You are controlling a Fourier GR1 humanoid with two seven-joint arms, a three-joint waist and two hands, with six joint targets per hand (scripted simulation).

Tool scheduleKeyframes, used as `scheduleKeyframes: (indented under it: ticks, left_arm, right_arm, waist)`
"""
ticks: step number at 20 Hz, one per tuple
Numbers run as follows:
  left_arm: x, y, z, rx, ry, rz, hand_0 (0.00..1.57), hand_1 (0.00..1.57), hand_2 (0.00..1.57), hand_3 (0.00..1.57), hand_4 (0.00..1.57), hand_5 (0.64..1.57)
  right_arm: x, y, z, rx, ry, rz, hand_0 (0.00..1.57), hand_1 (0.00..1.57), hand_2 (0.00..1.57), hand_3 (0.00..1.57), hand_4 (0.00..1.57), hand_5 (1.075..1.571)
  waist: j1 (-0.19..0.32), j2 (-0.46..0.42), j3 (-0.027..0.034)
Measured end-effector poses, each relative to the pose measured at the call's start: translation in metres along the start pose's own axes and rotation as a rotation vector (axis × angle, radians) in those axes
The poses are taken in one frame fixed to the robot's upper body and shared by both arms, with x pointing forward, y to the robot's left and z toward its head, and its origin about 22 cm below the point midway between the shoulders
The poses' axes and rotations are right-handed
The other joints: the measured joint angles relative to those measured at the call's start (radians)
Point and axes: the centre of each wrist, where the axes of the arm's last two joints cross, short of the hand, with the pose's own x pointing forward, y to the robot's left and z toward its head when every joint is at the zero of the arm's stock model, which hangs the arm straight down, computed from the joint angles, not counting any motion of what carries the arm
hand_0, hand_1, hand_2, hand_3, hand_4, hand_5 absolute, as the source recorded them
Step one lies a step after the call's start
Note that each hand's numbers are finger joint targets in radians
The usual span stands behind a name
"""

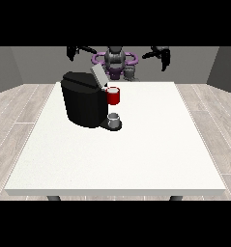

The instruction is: Insert the coffee pod into the coffee machine and close the lid

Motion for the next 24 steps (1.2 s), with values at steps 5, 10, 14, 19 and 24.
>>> scheduleKeyframes:
  ticks: [5, 10, 14, 19, 24]
  left_arm:
    - [0.002, -0.004, 0.01, 0.001, -0.03, 0.01, 0.0, 0.0, 0.0, 0.0, 0.39, 1.571]
    - [0.021, -0.009, 0.01, 0.007, -0.088, -0.005, 0.0, 0.0, 0.0, 0.0, 0.36, 1.571]
    - [0.032, -0.015, 0.013, 0.001, -0.124, -0.014, 0.0, 0.0, 0.0, 0.0, 0.32, 1.571]
    - [0.052, -0.008, 0.019, 0.023, -0.177, -0.026, 0.0, 0.0, 0.0, 0.0, 0.37, 1.571]
    - [0.06, -0.007, 0.034, 0.034, -0.212, -0.026, 0.0, 0.0, 0.0, 0.0, 0.36, 1.571]
  right_arm:
    - [0.027, -0.009, -0.017, -0.001, -0.038, 0.018, 0.0, 0.0, 0.0, 0.0, 0.0, 1.571]
    - [0.04, -0.021, -0.035, -0.015, -0.047, -0.032, 0.0, 0.0, 0.0, 0.0, 0.0, 1.571]
    - [0.048, -0.029, -0.046, -0.018, -0.035, -0.1, 0.0, 0.0, 0.0, 0.0, 0.13, 1.571]
    - [0.061, -0.023, -0.061, -0.014, -0.027, -0.15, 0.0, 0.0, 0.0, 0.0, 0.07, 1.571]
    - [0.065, -0.013, -0.069, 0.016, -0.032, -0.145, 0.0, 0.0, 0.0, 0.0, 0.0, 1.571]
  waist:
    - [0.026, 0.033, 0.0002]
    - [0.052, 0.094, 0.0002]
    - [0.07, 0.144, 0.0004]
    - [0.071, 0.2, 0.0004]
    - [0.068, 0.245, 0.0001]
